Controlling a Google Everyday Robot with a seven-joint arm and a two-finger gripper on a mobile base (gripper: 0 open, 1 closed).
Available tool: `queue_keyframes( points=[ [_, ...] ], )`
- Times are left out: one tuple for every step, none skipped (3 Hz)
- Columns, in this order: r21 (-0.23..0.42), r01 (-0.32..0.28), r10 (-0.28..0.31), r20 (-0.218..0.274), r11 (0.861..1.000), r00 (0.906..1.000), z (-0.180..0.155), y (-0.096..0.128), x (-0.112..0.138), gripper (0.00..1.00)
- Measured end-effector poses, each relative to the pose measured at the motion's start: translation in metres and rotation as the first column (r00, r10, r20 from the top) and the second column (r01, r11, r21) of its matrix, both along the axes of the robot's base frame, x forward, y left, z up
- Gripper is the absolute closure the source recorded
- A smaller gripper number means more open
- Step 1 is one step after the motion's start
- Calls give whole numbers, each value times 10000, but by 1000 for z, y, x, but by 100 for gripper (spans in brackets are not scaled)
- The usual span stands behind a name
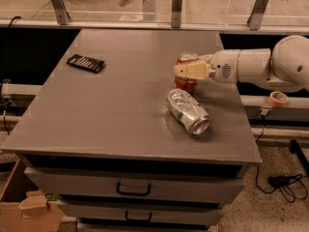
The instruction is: Move coke can near 7up can
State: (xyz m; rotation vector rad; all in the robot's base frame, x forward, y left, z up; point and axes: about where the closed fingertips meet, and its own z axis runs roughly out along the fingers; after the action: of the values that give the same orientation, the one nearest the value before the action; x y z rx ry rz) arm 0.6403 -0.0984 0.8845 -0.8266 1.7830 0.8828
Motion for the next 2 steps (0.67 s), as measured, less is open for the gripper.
queue_keyframes(
  points=[
    [-31,59,-59,-150,10000,9999,-4,-1,-8,12],
    [-99,170,-171,-147,9998,9997,-4,-5,-13,0]
  ],
)
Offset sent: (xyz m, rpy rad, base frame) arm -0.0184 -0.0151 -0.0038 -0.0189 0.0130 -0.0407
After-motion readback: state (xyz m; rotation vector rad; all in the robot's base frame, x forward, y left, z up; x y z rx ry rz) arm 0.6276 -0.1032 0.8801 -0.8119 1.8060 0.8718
